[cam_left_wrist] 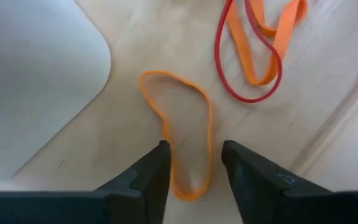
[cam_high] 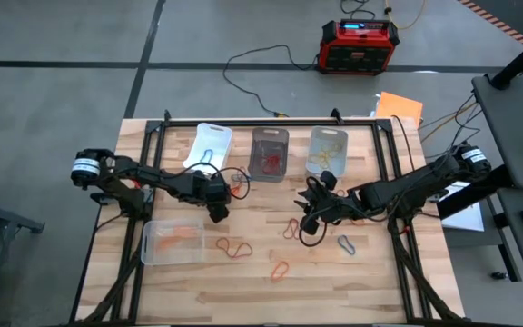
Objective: Sort rubber bands into baskets
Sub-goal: Put the orange rubber band into the transparent bin
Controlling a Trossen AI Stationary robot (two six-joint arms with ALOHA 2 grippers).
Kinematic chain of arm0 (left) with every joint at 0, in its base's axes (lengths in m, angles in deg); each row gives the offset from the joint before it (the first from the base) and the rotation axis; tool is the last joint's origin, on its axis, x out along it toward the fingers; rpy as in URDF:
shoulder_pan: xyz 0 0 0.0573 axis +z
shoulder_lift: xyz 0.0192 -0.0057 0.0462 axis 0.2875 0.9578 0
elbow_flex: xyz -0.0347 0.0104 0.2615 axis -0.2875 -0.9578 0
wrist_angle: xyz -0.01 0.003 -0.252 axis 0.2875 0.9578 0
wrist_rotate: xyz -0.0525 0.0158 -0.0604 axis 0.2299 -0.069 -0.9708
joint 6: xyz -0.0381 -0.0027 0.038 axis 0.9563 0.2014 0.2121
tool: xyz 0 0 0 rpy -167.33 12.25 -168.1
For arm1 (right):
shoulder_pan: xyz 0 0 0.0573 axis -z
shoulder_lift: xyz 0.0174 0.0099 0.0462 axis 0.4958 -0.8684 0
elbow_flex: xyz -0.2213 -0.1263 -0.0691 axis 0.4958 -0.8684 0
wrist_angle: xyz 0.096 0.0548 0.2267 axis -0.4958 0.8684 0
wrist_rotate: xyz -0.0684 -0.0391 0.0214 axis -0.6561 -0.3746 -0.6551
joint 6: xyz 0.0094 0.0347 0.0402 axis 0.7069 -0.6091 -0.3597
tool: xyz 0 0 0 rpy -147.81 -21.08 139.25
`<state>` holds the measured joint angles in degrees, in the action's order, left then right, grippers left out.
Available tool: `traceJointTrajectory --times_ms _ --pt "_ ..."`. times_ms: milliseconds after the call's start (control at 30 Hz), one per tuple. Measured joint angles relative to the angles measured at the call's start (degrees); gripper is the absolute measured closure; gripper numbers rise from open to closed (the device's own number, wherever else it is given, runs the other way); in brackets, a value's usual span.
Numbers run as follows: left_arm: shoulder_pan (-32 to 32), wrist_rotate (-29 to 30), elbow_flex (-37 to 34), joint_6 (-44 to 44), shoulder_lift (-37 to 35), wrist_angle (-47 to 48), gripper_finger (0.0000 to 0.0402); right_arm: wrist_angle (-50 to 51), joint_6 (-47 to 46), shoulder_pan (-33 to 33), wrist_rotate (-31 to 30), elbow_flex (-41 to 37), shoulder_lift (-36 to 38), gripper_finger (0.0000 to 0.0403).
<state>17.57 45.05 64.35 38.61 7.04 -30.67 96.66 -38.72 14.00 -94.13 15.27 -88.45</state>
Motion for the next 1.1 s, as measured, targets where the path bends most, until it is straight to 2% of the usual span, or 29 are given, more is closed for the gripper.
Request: traceJointTrajectory --times_ms 267,333,833,1100 --pt "-0.07 -1.31 0.00 -0.42 0.07 -0.62 0.0382 0.00 0.00 0.00 0.00 0.00 0.00 0.0284" --pt "-0.07 -1.80 0.16 -0.52 0.07 -0.41 0.0395 0.00 0.00 0.00 0.00 0.00 0.00 0.0282" --pt "-2.89 -2.17 6.10 -4.76 0.26 8.18 0.0401 0.01 0.00 -0.02 1.22 0.00 0.00 0.0284" --pt "-6.85 -8.09 10.19 -11.60 -0.83 9.80 0.0402 0.04 0.07 -0.02 1.31 0.00 0.02 0.0282"
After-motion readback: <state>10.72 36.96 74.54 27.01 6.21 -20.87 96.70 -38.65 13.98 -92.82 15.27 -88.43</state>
